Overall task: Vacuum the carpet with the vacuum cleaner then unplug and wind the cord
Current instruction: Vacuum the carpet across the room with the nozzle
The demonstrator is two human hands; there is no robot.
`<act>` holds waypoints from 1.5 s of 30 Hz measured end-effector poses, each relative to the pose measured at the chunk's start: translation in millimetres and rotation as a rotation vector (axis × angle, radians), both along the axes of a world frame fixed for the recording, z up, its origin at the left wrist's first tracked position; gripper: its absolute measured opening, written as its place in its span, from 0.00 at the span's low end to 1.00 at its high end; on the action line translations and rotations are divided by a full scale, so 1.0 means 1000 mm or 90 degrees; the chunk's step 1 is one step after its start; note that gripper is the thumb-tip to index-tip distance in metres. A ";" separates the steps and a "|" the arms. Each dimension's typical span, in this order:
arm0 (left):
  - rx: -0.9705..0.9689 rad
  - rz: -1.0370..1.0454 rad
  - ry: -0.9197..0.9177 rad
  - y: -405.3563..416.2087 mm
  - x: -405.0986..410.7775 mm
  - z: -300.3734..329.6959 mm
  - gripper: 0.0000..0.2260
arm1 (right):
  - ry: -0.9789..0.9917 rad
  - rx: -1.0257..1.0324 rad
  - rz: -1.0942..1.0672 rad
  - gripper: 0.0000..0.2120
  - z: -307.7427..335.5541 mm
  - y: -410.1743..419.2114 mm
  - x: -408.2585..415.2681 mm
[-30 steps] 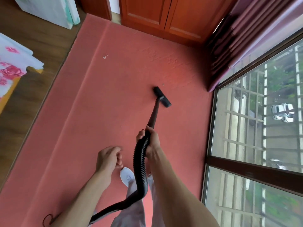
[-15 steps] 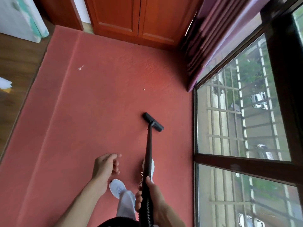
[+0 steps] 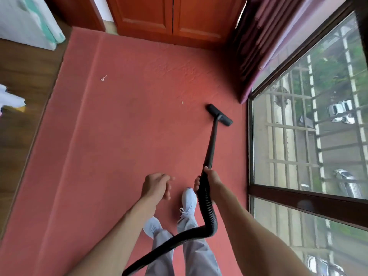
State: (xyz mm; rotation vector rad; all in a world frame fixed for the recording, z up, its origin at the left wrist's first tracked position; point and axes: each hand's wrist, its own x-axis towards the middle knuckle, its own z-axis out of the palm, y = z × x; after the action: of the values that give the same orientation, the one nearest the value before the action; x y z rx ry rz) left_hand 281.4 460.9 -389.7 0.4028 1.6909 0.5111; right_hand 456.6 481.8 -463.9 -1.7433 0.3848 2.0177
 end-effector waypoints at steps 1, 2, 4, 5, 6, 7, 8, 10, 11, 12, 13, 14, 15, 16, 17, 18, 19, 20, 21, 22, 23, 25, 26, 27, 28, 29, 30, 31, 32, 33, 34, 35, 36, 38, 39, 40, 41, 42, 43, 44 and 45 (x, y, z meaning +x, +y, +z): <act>-0.004 -0.009 -0.002 0.003 0.004 -0.005 0.09 | -0.012 0.000 0.015 0.25 -0.008 0.006 0.005; -0.005 -0.015 -0.004 0.006 0.008 -0.008 0.09 | -0.026 -0.004 0.034 0.25 -0.015 0.011 0.009; -0.006 -0.022 -0.012 0.008 0.015 -0.011 0.08 | -0.061 -0.009 0.074 0.24 -0.027 0.019 0.011; -0.008 -0.022 -0.015 0.008 0.017 -0.012 0.08 | -0.076 -0.009 0.090 0.24 -0.030 0.022 0.010; -0.012 -0.021 -0.017 0.005 0.018 -0.013 0.09 | -0.084 -0.014 0.102 0.23 -0.033 0.024 0.007; -0.020 -0.018 -0.017 0.002 0.019 -0.014 0.09 | -0.087 -0.016 0.108 0.23 -0.032 0.023 0.003; -0.029 -0.014 -0.016 -0.003 0.020 -0.015 0.09 | -0.083 -0.016 0.111 0.22 -0.028 0.020 -0.003; -0.051 0.000 -0.007 -0.017 0.019 -0.017 0.09 | -0.067 -0.019 0.124 0.23 -0.024 0.000 -0.021; -0.066 0.007 0.003 -0.026 0.017 -0.017 0.09 | -0.059 -0.020 0.147 0.23 -0.022 -0.017 -0.032; -0.080 0.013 0.015 -0.035 0.014 -0.018 0.09 | -0.046 -0.027 0.168 0.23 -0.018 -0.035 -0.045; -0.094 0.013 0.032 -0.046 0.010 -0.020 0.08 | -0.040 -0.039 0.196 0.23 -0.012 -0.057 -0.057; -0.108 0.007 0.053 -0.057 0.004 -0.020 0.07 | -0.030 -0.054 0.216 0.24 -0.003 -0.078 -0.069; -0.121 -0.004 0.075 -0.068 -0.003 -0.020 0.07 | -0.030 -0.067 0.237 0.24 0.005 -0.098 -0.079; -0.140 -0.008 0.091 -0.080 -0.011 -0.021 0.07 | -0.034 -0.074 0.263 0.24 0.016 -0.116 -0.089; -0.162 0.006 0.092 -0.089 -0.018 -0.020 0.08 | -0.036 -0.072 0.295 0.23 0.028 -0.132 -0.100; -0.185 0.029 0.082 -0.097 -0.025 -0.020 0.09 | -0.032 -0.075 0.318 0.22 0.042 -0.144 -0.110; -0.206 0.050 0.072 -0.104 -0.031 -0.020 0.10 | -0.023 -0.081 0.333 0.21 0.048 -0.155 -0.119; -0.222 0.066 0.062 -0.110 -0.037 -0.020 0.09 | -0.018 -0.085 0.339 0.20 0.057 -0.162 -0.127; -0.231 0.075 0.053 -0.115 -0.043 -0.020 0.10 | -0.021 -0.082 0.342 0.19 0.060 -0.167 -0.133; -0.234 0.084 0.042 -0.121 -0.047 -0.021 0.13 | -0.025 -0.079 0.347 0.19 0.067 -0.167 -0.138; -0.238 0.089 0.026 -0.127 -0.051 -0.019 0.15 | -0.034 -0.076 0.368 0.20 0.069 -0.167 -0.140; -0.234 0.112 -0.014 -0.136 -0.053 -0.013 0.12 | -0.058 -0.059 0.427 0.21 0.073 -0.159 -0.141; -0.229 0.130 -0.035 -0.139 -0.052 -0.011 0.11 | -0.076 -0.041 0.448 0.20 0.077 -0.153 -0.140; -0.224 0.148 -0.056 -0.140 -0.050 -0.006 0.11 | -0.094 -0.025 0.468 0.20 0.080 -0.148 -0.139; -0.215 0.167 -0.075 -0.141 -0.047 -0.002 0.11 | -0.111 -0.010 0.485 0.19 0.083 -0.144 -0.139; -0.201 0.185 -0.087 -0.143 -0.045 0.002 0.12 | -0.130 0.000 0.505 0.19 0.086 -0.142 -0.138; -0.189 0.203 -0.091 -0.144 -0.041 0.005 0.12 | -0.145 0.011 0.530 0.19 0.088 -0.142 -0.138; -0.182 0.218 -0.092 -0.146 -0.039 0.009 0.13 | -0.158 0.025 0.555 0.18 0.089 -0.143 -0.137; -0.173 0.234 -0.090 -0.149 -0.038 0.014 0.13 | -0.162 0.042 0.576 0.17 0.092 -0.145 -0.136; -0.164 0.250 -0.086 -0.154 -0.038 0.019 0.13 | -0.168 0.059 0.595 0.16 0.096 -0.149 -0.135; -0.156 0.263 -0.084 -0.160 -0.039 0.023 0.12 | -0.167 0.077 0.613 0.14 0.102 -0.152 -0.135; -0.150 0.273 -0.085 -0.168 -0.041 0.027 0.11 | -0.166 0.090 0.630 0.13 0.111 -0.157 -0.134; -0.146 0.277 -0.087 -0.176 -0.043 0.030 0.11 | -0.158 0.098 0.640 0.11 0.119 -0.163 -0.133; -0.133 0.286 -0.097 -0.196 -0.048 0.033 0.12 | -0.140 0.101 0.648 0.10 0.132 -0.177 -0.127; -0.129 0.286 -0.104 -0.208 -0.049 0.035 0.13 | -0.133 0.105 0.650 0.10 0.138 -0.185 -0.124; -0.130 0.281 -0.114 -0.220 -0.049 0.035 0.14 | -0.133 0.117 0.656 0.10 0.143 -0.195 -0.122; -0.131 0.273 -0.127 -0.231 -0.047 0.036 0.14 | -0.136 0.134 0.667 0.10 0.149 -0.206 -0.120; -0.131 0.266 -0.143 -0.242 -0.044 0.036 0.15 | -0.145 0.157 0.691 0.10 0.153 -0.217 -0.119; -0.130 0.263 -0.162 -0.252 -0.040 0.036 0.16 | -0.164 0.185 0.721 0.10 0.155 -0.229 -0.119; -0.125 0.265 -0.182 -0.264 -0.035 0.035 0.17 | -0.189 0.214 0.755 0.11 0.155 -0.241 -0.119; -0.115 0.273 -0.204 -0.276 -0.030 0.035 0.17 | -0.218 0.238 0.787 0.13 0.156 -0.255 -0.119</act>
State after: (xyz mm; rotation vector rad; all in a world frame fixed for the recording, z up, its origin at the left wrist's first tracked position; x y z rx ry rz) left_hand 251.2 185.3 -355.1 -0.1745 1.4942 0.6876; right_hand 337.4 227.3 -308.1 -2.2121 -1.4033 2.1167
